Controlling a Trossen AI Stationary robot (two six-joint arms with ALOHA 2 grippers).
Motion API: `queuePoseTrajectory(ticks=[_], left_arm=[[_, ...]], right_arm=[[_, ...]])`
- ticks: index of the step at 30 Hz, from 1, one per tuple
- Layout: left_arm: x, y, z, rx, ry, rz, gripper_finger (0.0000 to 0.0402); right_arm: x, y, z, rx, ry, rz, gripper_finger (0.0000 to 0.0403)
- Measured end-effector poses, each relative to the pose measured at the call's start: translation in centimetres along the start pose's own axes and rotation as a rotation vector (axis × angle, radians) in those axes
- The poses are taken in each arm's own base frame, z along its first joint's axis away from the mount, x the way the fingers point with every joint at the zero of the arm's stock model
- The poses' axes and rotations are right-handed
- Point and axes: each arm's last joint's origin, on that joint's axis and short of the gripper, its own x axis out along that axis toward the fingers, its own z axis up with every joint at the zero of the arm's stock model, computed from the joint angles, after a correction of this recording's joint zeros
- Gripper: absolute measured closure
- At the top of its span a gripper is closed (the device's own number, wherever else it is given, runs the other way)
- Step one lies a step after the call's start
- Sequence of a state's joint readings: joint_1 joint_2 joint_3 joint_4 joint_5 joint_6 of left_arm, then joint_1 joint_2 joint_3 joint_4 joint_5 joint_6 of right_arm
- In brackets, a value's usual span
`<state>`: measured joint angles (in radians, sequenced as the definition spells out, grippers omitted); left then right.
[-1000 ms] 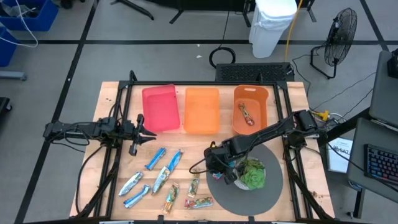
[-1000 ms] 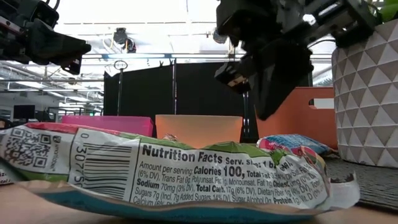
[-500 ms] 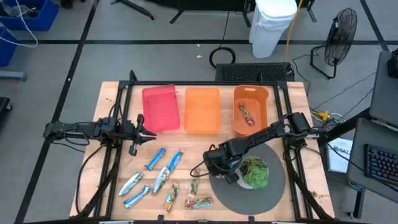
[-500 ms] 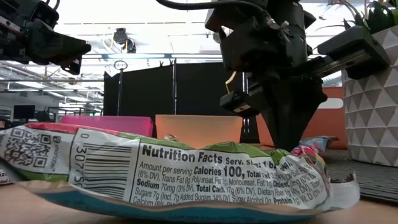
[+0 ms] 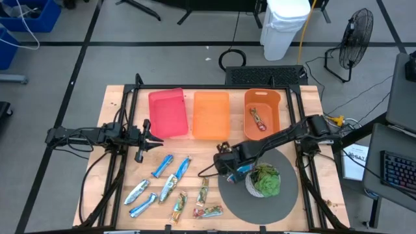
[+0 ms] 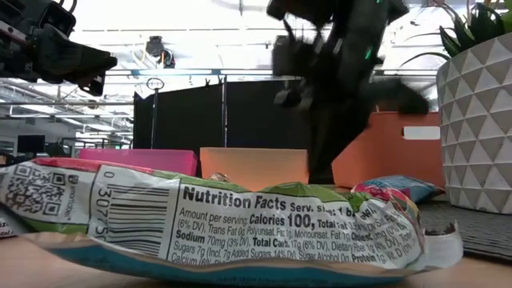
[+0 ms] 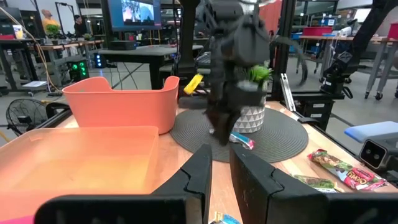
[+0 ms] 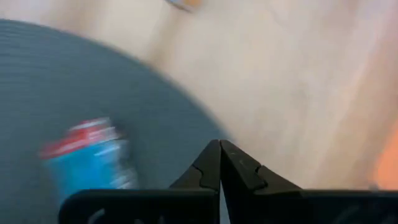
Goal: Pick and place Granola Bars by type
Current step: Put the top red granola bar into the right orange bin
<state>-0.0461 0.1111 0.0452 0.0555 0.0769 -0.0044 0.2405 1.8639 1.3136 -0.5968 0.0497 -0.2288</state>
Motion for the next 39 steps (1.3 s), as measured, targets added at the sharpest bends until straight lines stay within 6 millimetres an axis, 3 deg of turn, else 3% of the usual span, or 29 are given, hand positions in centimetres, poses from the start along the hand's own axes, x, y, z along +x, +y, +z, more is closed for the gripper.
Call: queuePoseTrajectory(ticks=[4,8,15,22,39], left_arm=[[0.0,0.0,0.0,0.0,0.0,0.0,0.0339],[0.0,0.0,0.0,0.0,0.001,0.0,0.0339],[0.0,0.0,0.0,0.0,0.0,0.0,0.0339],[0.0,0.0,0.0,0.0,0.001,0.0,0.0339],[0.0,0.0,0.0,0.0,0.0,0.0,0.0339]], right_arm=[[-2.8,0.4,-0.3,0.082,-0.046,0.202,0.0403],[-3.7,0.7,-0.6,0.138,-0.031,0.307,0.0403],[-1.5,0.9,-0.8,0.127,0.038,0.331,0.0403],[0.8,1.5,-1.1,0.133,0.095,0.463,0.0403],[0.9,0.8,-0.9,0.108,0.078,0.338,0.0403]])
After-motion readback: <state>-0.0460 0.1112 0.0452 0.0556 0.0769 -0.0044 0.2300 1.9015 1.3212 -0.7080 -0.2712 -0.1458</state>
